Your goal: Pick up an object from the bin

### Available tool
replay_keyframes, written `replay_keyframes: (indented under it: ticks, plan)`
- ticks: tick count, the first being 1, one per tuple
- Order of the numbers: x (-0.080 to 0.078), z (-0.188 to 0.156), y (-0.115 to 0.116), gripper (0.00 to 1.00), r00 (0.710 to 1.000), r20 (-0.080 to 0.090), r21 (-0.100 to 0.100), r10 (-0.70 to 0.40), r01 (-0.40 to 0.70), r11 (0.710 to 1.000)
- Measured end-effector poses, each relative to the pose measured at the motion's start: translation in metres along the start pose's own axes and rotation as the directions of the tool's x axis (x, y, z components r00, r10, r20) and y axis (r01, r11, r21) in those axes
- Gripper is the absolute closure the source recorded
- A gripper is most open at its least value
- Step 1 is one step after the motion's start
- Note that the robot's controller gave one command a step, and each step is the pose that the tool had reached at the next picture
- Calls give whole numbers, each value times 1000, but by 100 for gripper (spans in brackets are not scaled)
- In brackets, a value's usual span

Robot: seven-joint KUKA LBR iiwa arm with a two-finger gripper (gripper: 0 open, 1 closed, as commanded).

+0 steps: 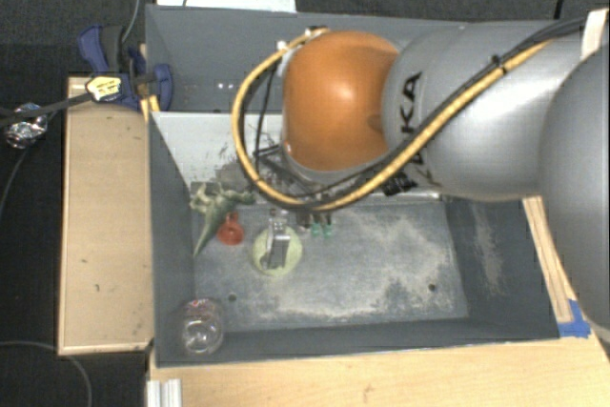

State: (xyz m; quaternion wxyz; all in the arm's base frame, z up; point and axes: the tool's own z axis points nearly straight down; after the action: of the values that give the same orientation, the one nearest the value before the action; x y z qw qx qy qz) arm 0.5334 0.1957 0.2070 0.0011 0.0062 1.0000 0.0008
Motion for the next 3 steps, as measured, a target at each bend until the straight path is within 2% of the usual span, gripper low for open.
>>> replay_keyframes:
  ticks: [1,2,3]
  plan:
    - [0,0,0,0,1000,0,0,1,-1,1000]
    - [-3,6,-4,0,1000,7,-4,-28,29,1000]
    - [-10,42,-33,0,994,-4,4,-110,110,994]
